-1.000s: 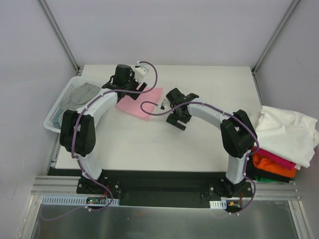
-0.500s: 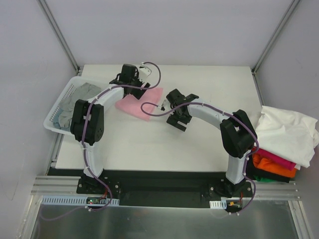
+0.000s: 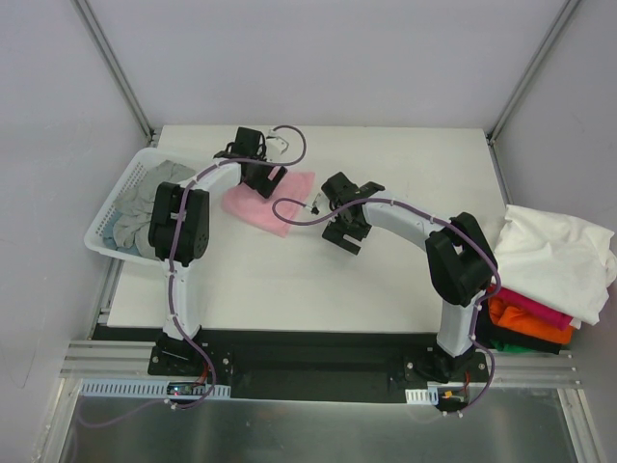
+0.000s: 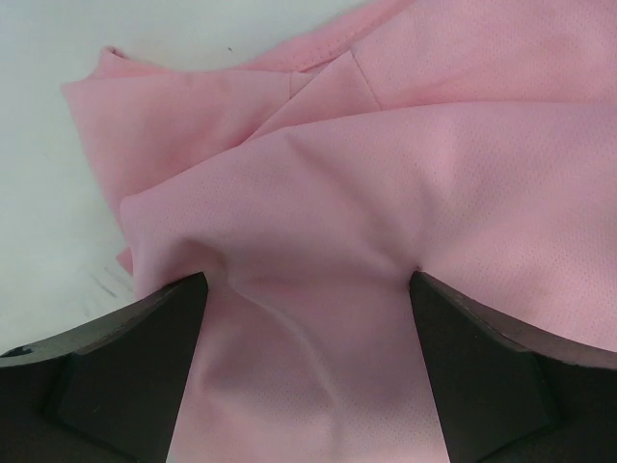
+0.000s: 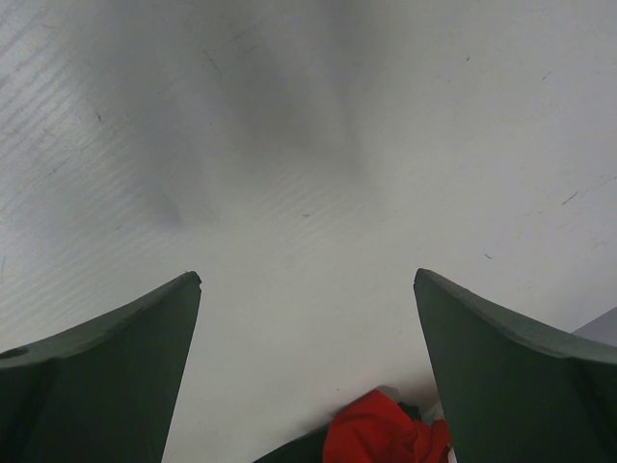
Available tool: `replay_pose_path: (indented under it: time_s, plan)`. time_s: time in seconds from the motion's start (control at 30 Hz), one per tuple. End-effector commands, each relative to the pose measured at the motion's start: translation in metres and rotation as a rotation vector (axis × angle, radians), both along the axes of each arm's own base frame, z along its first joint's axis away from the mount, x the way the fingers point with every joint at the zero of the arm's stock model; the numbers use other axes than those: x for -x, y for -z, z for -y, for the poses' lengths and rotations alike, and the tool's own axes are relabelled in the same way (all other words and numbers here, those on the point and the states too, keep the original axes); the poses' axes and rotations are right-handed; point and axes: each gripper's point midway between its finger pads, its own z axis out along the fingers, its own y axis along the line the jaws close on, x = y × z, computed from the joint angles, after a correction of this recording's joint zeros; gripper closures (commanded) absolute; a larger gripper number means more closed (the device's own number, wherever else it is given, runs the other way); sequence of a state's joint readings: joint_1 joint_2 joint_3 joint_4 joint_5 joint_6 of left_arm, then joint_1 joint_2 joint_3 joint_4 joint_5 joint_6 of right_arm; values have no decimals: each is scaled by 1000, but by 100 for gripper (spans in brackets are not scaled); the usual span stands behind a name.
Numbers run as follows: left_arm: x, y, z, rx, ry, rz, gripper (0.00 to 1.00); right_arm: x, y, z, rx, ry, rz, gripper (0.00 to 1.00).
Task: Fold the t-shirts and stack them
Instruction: Put the neatly folded tshirt into the corner of the board with the right arm
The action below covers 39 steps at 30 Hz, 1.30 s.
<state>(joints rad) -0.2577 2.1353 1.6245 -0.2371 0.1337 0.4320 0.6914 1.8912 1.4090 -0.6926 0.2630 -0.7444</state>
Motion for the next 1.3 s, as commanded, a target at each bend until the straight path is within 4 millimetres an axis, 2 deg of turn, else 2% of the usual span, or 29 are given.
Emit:
replay_pose_path:
  time_s: [0.0,0.23,0.4,0.6,0.73,0.8,0.83,0.87,0.9,0.97,1.0,1.13,1.27]
  plan:
    - [10,-5,5,27,22,-53,12,-3,-19,-4,-30,1,42,4]
    - [11,-10,7,30,32,-66,12,-8,-41,-13,-75,-4,91,4]
    - [21,-5,13,45,19,-109,12,-5,-54,-14,-145,50,113,4]
    - [33,-4,18,48,6,-146,12,-9,-86,-16,-367,194,108,4]
    - [42,-2,25,37,-8,-175,12,-18,-102,-18,-624,329,-36,4]
    - [48,2,28,30,-13,-195,12,-22,-93,-22,-691,391,-125,4]
    - [48,0,28,30,-22,-198,12,-26,-99,-22,-753,414,-180,4]
    - [49,2,31,31,-37,-208,12,-28,-94,-24,-785,448,-233,4]
    - [51,2,32,26,-45,-217,12,-31,-79,-26,-798,492,-303,4]
    - [53,3,35,22,-72,-241,12,-38,-76,-30,-889,530,-408,4]
    - [53,2,37,20,-76,-247,12,-42,-61,-32,-896,579,-469,4]
    - [54,1,47,31,-102,-277,12,-49,-44,-36,-949,617,-569,4]
    - [58,8,52,41,-116,-323,12,-51,-37,-44,-1019,650,-679,4]
